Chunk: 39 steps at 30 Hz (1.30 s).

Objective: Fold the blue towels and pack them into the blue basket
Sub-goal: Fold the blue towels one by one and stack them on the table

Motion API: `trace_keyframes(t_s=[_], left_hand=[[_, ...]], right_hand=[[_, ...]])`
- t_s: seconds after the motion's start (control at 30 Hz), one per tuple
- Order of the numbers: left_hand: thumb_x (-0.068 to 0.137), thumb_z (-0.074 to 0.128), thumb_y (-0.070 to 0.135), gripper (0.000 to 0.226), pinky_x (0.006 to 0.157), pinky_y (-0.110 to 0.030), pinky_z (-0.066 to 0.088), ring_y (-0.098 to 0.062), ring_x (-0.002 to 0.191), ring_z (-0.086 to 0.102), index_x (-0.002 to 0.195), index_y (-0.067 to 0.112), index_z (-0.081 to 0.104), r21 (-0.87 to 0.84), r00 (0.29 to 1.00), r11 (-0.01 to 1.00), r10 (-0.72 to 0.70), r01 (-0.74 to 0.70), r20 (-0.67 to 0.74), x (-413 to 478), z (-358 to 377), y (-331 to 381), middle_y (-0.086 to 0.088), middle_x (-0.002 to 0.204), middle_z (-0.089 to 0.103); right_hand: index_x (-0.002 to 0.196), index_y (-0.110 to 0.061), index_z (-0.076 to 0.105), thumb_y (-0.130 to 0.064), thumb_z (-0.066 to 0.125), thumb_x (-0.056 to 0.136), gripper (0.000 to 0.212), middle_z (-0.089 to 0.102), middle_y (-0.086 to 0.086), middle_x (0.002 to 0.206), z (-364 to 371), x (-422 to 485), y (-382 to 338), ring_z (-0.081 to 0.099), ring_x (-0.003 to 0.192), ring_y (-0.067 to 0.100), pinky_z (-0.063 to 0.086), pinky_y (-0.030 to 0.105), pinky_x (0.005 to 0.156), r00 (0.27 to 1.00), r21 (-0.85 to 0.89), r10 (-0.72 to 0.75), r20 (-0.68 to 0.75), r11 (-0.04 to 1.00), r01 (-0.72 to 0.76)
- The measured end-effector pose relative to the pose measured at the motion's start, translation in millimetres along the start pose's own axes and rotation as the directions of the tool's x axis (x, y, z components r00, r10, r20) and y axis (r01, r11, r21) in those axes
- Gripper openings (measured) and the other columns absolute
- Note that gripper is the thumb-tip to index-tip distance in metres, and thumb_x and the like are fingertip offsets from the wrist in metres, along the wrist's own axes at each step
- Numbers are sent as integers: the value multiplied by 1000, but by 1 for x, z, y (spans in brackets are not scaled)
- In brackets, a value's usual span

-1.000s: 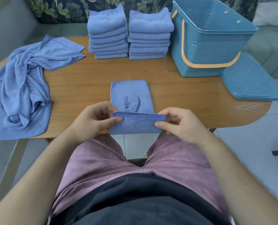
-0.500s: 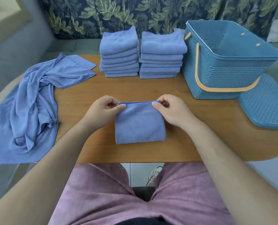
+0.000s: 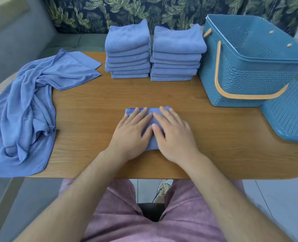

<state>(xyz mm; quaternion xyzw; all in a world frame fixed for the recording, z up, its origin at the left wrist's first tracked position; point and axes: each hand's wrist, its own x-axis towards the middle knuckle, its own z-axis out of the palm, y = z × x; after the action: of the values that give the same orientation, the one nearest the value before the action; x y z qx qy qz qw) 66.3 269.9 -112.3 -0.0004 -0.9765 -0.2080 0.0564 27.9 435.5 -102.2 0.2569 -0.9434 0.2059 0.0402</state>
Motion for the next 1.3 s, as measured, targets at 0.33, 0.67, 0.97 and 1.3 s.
trace_keyframes(t_s=[0.33, 0.67, 0.97, 1.3], left_hand=[[86, 12, 77, 77, 124, -40, 4, -24, 154, 2, 156, 45, 12, 39, 953, 954, -294, 297, -66, -41, 2, -8, -11, 166, 10], [86, 46, 62, 68, 114, -37, 25, -16, 134, 37, 144, 28, 49, -216, 970, 955, -226, 203, -91, -27, -13, -15, 9, 142, 48], [91, 70, 26, 56, 111, -21, 34, 8, 134, 36, 144, 22, 51, -420, 986, 905, -124, 68, -108, -28, -19, -14, 19, 142, 42], [90, 70, 12, 55, 99, 1, 26, 20, 125, 36, 142, 21, 52, -485, 976, 874, -137, 37, -172, -10, -42, 11, 21, 138, 43]], right_hand=[[157, -32, 30, -62, 18, 100, 66, 28, 3, 164, 11, -26, 18, 4, 155, 21, 1, 39, 124, 996, -23, 84, 13, 996, -83], [148, -19, 47, -49, 49, 98, 58, 38, -2, 156, 9, -25, 19, 32, 145, 14, 25, 35, 120, 996, 223, 39, -85, 975, -19], [150, -13, 42, -47, 67, 90, 74, 16, -9, 165, 5, -31, 15, 19, 150, 1, 22, 18, 118, 994, 384, 29, -105, 923, 13], [140, -7, 53, -10, 66, 92, 50, 24, -5, 160, -28, -11, 5, 21, 144, -10, 17, 3, 110, 983, 495, 31, -182, 867, 65]])
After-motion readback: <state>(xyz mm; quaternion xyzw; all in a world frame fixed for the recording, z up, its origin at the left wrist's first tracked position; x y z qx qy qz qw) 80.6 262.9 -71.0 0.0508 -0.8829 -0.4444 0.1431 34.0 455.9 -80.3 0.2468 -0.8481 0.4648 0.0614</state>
